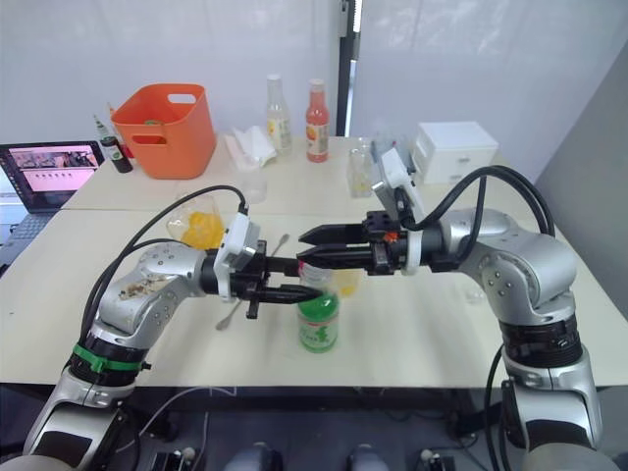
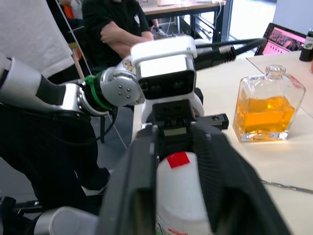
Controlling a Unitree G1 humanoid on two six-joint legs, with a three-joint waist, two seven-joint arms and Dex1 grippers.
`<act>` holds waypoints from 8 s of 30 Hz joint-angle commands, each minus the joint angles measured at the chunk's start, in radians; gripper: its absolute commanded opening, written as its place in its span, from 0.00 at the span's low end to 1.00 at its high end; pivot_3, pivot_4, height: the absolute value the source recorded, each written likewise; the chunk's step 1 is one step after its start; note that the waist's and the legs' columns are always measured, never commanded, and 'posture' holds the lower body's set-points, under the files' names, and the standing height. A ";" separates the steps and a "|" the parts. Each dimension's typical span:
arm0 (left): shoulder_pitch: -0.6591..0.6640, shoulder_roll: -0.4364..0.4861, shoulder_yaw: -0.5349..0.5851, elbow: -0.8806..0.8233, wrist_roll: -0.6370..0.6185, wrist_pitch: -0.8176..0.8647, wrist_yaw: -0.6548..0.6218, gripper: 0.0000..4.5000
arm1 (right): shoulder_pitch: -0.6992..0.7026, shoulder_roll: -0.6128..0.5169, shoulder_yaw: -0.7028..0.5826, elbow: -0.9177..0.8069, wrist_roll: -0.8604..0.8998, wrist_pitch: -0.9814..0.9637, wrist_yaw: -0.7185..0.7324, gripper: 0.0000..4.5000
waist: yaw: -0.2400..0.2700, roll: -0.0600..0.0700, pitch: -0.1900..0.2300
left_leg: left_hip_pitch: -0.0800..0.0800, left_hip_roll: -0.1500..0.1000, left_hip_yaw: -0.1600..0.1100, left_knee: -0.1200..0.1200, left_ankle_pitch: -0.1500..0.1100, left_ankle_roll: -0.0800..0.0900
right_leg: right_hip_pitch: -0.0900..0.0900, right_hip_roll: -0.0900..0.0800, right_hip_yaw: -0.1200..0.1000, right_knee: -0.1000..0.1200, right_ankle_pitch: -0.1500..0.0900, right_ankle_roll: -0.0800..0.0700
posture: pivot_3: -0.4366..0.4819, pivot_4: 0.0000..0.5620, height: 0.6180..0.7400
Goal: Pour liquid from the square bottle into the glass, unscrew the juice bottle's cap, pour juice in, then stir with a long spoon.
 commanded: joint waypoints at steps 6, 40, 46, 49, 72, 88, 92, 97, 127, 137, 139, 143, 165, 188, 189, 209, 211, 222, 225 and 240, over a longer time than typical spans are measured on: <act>0.003 0.010 -0.024 0.006 0.016 0.013 -0.022 0.30 | 0.014 -0.029 -0.011 -0.022 -0.003 -0.012 -0.023 0.77 | 0.000 0.000 0.000 | 0.000 0.000 0.000 0.000 0.000 0.000 | 0.000 0.000 0.000 0.000 0.000 0.000 | 0.48 0.27 0.79; 0.000 0.016 -0.024 0.001 0.016 0.021 -0.022 0.30 | 0.018 -0.008 0.001 -0.019 0.011 -0.021 -0.030 0.77 | -0.001 0.000 0.000 | 0.000 0.000 0.000 0.000 0.000 0.000 | 0.000 0.000 0.000 0.000 0.000 0.000 | 0.48 0.27 0.79; 0.002 0.017 -0.024 0.000 0.017 0.022 -0.020 0.30 | 0.014 -0.007 0.007 -0.016 0.014 -0.024 -0.033 0.77 | -0.001 0.000 0.000 | 0.000 0.000 0.000 0.000 0.000 0.000 | 0.000 0.000 0.000 0.000 0.000 0.000 | 0.48 0.27 0.79; 0.003 0.017 -0.024 0.000 0.018 0.021 -0.020 0.30 | 0.015 -0.004 0.008 -0.014 0.015 -0.025 -0.035 0.59 | -0.001 0.000 0.000 | 0.000 0.000 0.000 0.000 0.000 0.000 | 0.000 0.000 0.000 0.000 0.000 0.000 | 0.48 0.27 0.79; 0.000 0.020 -0.030 0.008 0.027 0.012 -0.026 0.30 | 0.008 0.001 -0.023 -0.022 0.038 -0.028 -0.068 0.55 | -0.001 0.000 0.000 | 0.000 0.000 0.000 0.000 0.000 0.000 | 0.000 0.000 0.000 0.000 0.000 0.000 | 0.48 0.27 0.79; -0.004 0.018 -0.031 0.015 0.029 0.009 -0.026 0.30 | 0.041 0.001 0.017 -0.010 -0.017 -0.035 -0.042 0.55 | -0.002 0.000 0.000 | 0.000 0.000 0.000 0.000 0.000 0.000 | 0.000 0.000 0.000 0.000 0.000 0.000 | 0.48 0.27 0.79; -0.002 0.019 -0.030 0.013 0.028 0.010 -0.026 0.30 | 0.044 -0.001 0.021 -0.013 -0.023 -0.037 -0.038 0.55 | -0.001 0.000 0.000 | 0.000 0.000 0.000 0.000 0.000 0.000 | 0.000 0.000 0.000 0.000 0.000 0.000 | 0.48 0.27 0.79; -0.002 0.020 -0.029 0.013 0.027 0.010 -0.026 0.30 | 0.047 0.001 0.023 -0.014 -0.031 -0.039 -0.035 0.55 | -0.002 0.000 0.000 | 0.000 0.000 0.000 0.000 0.000 0.000 | 0.000 0.000 0.000 0.000 0.000 0.000 | 0.48 0.27 0.79; -0.005 0.023 -0.029 0.018 0.028 0.012 -0.032 0.30 | 0.013 0.022 -0.042 -0.050 0.002 -0.049 -0.090 0.37 | -0.006 0.000 0.000 | 0.000 0.000 0.000 0.000 0.000 0.000 | 0.000 0.000 0.000 0.000 0.000 0.000 | 0.48 0.27 0.79; -0.005 0.022 -0.031 0.020 0.028 0.006 -0.034 0.30 | -0.028 -0.014 -0.078 -0.081 0.038 -0.020 -0.129 0.37 | -0.005 0.000 0.000 | -0.001 0.000 0.000 0.000 0.000 0.000 | 0.000 0.000 0.000 0.000 0.000 0.000 | 0.48 0.27 0.79; -0.005 0.022 -0.032 0.020 0.028 0.005 -0.035 0.30 | -0.027 -0.018 -0.083 -0.089 0.045 -0.013 -0.135 0.37 | -0.006 0.000 0.000 | 0.000 0.000 -0.001 0.000 0.000 0.000 | 0.000 0.000 -0.001 -0.001 0.000 0.000 | 0.48 0.27 0.79; -0.005 0.021 -0.033 0.020 0.027 0.005 -0.036 0.30 | -0.022 -0.029 -0.086 -0.099 0.051 -0.009 -0.147 0.37 | -0.006 0.000 0.000 | -0.001 0.000 0.000 0.000 0.000 0.000 | 0.000 0.000 0.000 0.000 0.000 0.000 | 0.48 0.27 0.79; 0.007 0.009 -0.014 0.009 0.014 0.004 -0.012 0.30 | 0.646 0.153 -0.214 0.015 -0.469 -0.207 -0.820 0.37 | -0.005 0.001 -0.001 | 0.001 0.000 0.002 0.000 0.000 0.000 | 0.000 0.001 0.003 0.000 0.000 0.000 | 0.48 0.27 0.79; 0.002 0.019 0.025 0.020 -0.014 -0.018 -0.044 0.30 | 0.660 0.231 -0.283 -0.138 -0.358 -0.343 -0.694 1.00 | -0.007 0.002 -0.001 | 0.001 0.000 0.002 0.000 0.000 0.000 | 0.000 0.001 0.003 0.000 0.000 0.000 | 0.48 0.27 0.79; 0.003 0.023 0.038 0.017 -0.024 -0.016 -0.047 0.30 | 0.658 0.219 -0.282 -0.175 -0.332 -0.335 -0.671 1.00 | -0.007 0.002 -0.001 | 0.001 0.000 0.002 0.000 0.000 0.000 | 0.000 0.001 0.003 0.000 0.000 0.000 | 0.48 0.27 0.79; -0.183 0.088 0.179 0.303 0.104 -0.257 0.004 0.30 | 0.642 0.054 -0.175 -0.355 -0.178 -0.143 -0.618 1.00 | 0.014 0.001 0.000 | -0.002 -0.001 0.001 0.002 0.000 0.000 | 0.000 0.000 0.001 0.000 0.000 0.001 | 0.48 0.27 0.79; -0.235 0.038 0.154 0.398 0.174 -0.379 0.025 0.30 | 0.637 0.065 -0.170 -0.358 -0.171 -0.134 -0.634 1.00 | 0.017 0.001 0.000 | -0.003 -0.002 0.001 0.003 0.000 0.000 | 0.000 0.000 0.001 -0.001 0.000 0.001 | 0.48 0.27 0.79; -0.478 -0.151 0.058 0.974 0.479 -1.083 0.180 0.30 | 0.621 0.112 -0.170 -0.406 -0.136 -0.081 -0.721 1.00 | 0.015 0.000 0.000 | -0.006 -0.002 0.000 0.003 0.000 0.000 | -0.003 0.000 0.001 -0.001 0.001 0.002 | 0.48 0.27 0.79; -0.524 -0.164 0.018 1.097 0.584 -1.247 0.274 0.30 | 0.619 0.127 -0.159 -0.420 -0.136 -0.070 -0.746 1.00 | 0.014 0.000 0.000 | -0.007 -0.002 0.000 0.003 0.000 0.000 | -0.003 0.000 0.001 -0.001 0.001 0.002 | 0.48 0.27 0.79; -0.643 -0.162 -0.194 1.335 1.041 -1.444 0.843 0.30 | 0.623 0.194 -0.160 -0.480 -0.105 -0.030 -0.835 1.00 | 0.016 0.000 0.000 | -0.008 -0.003 -0.001 0.003 0.000 0.000 | -0.003 -0.001 0.001 -0.001 0.001 0.003 | 0.48 0.27 0.79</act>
